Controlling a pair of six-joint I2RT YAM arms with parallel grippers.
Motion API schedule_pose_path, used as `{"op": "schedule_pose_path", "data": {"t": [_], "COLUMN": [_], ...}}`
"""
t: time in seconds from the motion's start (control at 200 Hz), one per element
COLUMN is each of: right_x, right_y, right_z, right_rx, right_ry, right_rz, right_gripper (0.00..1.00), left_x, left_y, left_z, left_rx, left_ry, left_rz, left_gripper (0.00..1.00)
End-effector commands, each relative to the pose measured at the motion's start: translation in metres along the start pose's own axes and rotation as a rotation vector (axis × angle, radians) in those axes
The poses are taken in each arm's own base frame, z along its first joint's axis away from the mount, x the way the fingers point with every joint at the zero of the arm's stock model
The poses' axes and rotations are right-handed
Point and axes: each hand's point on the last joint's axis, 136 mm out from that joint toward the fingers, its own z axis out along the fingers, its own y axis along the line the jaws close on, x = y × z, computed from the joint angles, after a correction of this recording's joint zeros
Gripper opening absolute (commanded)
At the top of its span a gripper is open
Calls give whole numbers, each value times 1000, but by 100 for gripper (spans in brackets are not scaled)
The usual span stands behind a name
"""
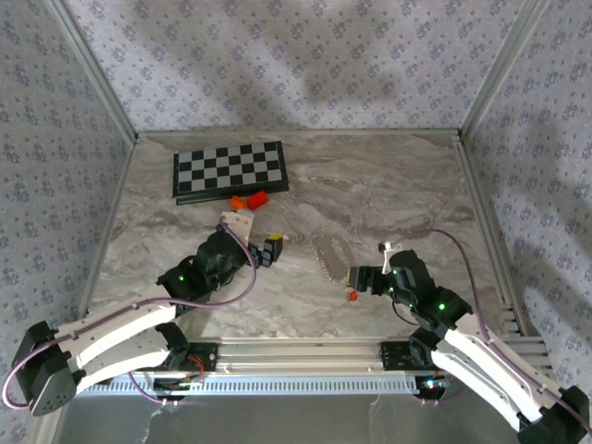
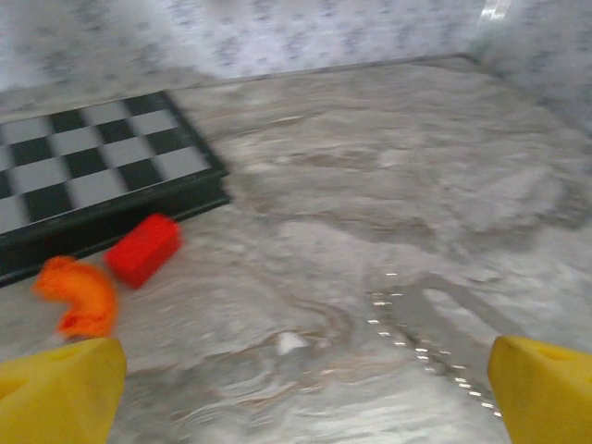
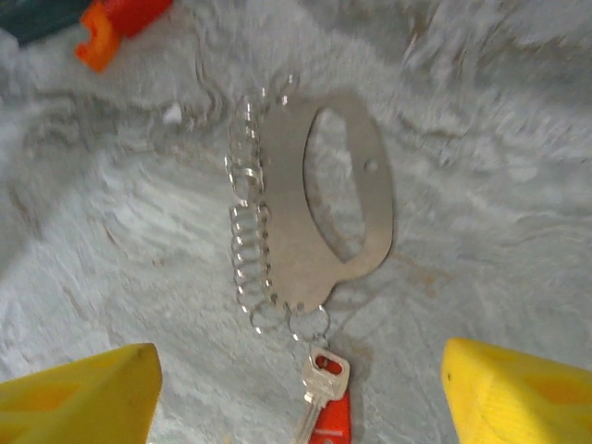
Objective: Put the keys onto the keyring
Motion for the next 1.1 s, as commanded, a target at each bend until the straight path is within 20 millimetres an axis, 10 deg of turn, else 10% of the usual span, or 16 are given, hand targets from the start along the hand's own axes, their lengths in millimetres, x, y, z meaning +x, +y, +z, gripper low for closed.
{"op": "schedule_pose_path", "data": {"t": [0.0, 0.21, 0.415, 0.77, 0.925, 1.094], "right_x": [-31, -85, -115, -101, -86, -93], "right_y": [-10, -32, -78, -143, -168, -178], "right_z": [-19, -46, -65, -53, -42, -26], "right_rx": [100, 276, 518, 677, 710, 733], "right_ry": [-101, -299, -510, -613, -598, -559], "right_rz": [-92, -181, -157, -157, -103, -114], "right_gripper": [100, 100, 100, 100, 100, 99], "left_x": [-17, -29, -1, 17, 57, 49], "left_y": [41, 102, 160, 214, 247, 252], "left_z": [-12, -29, -34, -42, -21, 2], "left_rx": [-208, -460, -687, -877, -856, -819], "left_ry": [-40, -102, -64, -78, -7, -25], "left_rz": [-39, 23, 49, 74, -34, 18], "left_gripper": [99, 99, 100, 100, 99, 99]}}
